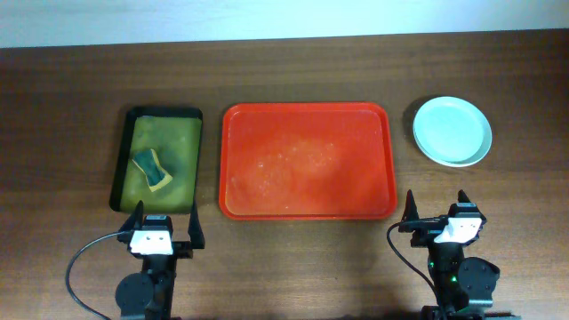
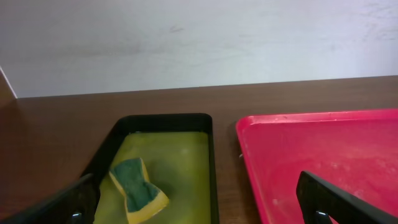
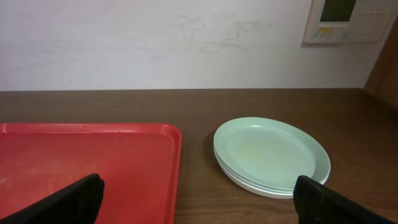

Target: Clean dirty plates on tray and stack at the side

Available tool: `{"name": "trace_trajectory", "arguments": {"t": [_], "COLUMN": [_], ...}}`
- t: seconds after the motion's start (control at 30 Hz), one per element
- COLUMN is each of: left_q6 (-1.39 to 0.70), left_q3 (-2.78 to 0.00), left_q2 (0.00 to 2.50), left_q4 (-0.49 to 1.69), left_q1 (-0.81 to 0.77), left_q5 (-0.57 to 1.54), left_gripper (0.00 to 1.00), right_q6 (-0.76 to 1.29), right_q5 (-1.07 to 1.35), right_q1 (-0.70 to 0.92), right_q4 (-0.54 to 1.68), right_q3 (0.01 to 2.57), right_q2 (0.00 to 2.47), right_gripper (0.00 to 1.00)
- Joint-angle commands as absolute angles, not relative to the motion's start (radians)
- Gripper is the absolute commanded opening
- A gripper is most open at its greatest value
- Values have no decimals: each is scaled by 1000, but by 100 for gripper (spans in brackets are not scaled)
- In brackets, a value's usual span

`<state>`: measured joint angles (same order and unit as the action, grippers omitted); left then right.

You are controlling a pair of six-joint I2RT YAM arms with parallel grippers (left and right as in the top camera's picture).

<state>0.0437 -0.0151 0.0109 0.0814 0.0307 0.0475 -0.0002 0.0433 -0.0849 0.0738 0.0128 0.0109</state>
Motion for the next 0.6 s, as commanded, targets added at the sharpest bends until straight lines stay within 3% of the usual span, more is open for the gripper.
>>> {"name": "trace_trajectory", "arguments": {"t": [0.0, 0.2, 0.57], "left_q6": [69, -11, 27], "left_q3": [-8, -8, -8], "left_q2": [4, 4, 5], "left_q4": [90, 88, 84], "left_q1": [36, 36, 36], "left_q5": [9, -34, -22], "left_gripper": [99, 99, 99], "right_q6": [0, 0, 0], "right_q5": [44, 44, 44], "right_q1": [-93, -93, -93], "right_q4": [75, 75, 75], "right_q3": [6, 6, 6], "right_q2": [3, 3, 4], "right_gripper": [98, 98, 98]}}
